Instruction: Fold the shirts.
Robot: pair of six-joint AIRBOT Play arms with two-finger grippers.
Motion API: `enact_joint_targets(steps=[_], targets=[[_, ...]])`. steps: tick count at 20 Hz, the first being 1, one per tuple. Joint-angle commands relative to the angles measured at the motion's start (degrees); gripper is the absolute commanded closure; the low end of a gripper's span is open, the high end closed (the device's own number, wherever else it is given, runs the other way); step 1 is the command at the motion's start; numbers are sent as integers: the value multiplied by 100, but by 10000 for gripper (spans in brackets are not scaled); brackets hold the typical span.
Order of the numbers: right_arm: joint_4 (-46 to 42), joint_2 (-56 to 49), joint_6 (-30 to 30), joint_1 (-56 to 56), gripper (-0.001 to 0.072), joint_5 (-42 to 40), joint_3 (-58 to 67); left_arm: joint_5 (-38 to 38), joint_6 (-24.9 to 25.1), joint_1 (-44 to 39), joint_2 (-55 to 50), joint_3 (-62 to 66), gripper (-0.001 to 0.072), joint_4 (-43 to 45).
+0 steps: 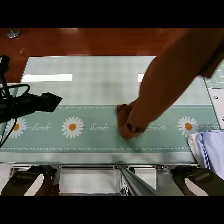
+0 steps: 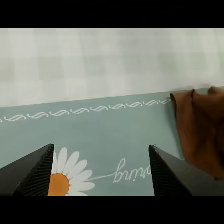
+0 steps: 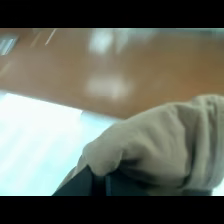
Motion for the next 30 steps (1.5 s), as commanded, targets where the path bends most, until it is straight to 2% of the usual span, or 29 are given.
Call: enact_joint_targets(steps=[1,3,6,7,8,9,10,11,13,14,17,18,20,21,23,25,27,30], targets=[[597,-400,485,1010,688,-874,-1641,459,107,-4,-286,-11,9,39],[918,-1113,1001,1510,688,-1742,-2214,457,149,-4,-485,-11,9,44],[1626,-2439,1095,2085,686,-2173,-2234,437,146,-4,-822,-11,9,44],[1937,-2750,1095,2166,662,-2243,-2234,411,146,-4,-942,-11,9,44],[2426,-3003,1064,2194,341,-2247,-2232,380,90,-4,-1058,-9,9,35],[3032,-3141,688,2194,87,-2159,-2188,393,-192,-4,-1180,-4,8,-138],[3362,-3182,291,2118,94,-1998,-2055,452,-190,-7,-1281,-2,8,-468],[3318,-3150,262,1947,94,-1733,-1845,468,15,-13,-1381,-2,8,-802],[2804,-2844,275,1211,94,-616,-1255,221,238,68,-1471,37,8,-802],[2376,-2527,299,699,94,-20,-1027,4,240,229,-1462,72,8,-719],[527,-1191,664,-870,94,962,-1163,-529,404,1029,-1497,35,8,-715],[-87,-671,800,-1368,94,1045,-1534,-603,435,1231,-1561,-76,8,-807],[-584,310,990,-2273,94,955,-2704,-723,741,1388,-1893,-540,8,-1375],[-446,752,1099,-2643,95,846,-3403,-695,866,1329,-2118,-804,8,-1569],[398,1545,1010,-3104,95,570,-4802,-391,1060,1178,-2653,-1143,8,-1976],[1252,2048,831,-3156,95,439,-5801,101,1620,975,-3095,-1172,8,-2865],[1906,2273,697,-3156,95,426,-6413,625,1716,636,-3462,-1167,8,-3329],[2295,2323,485,-3156,95,481,-6859,940,1915,166,-3858,-1040,9,-3709]])
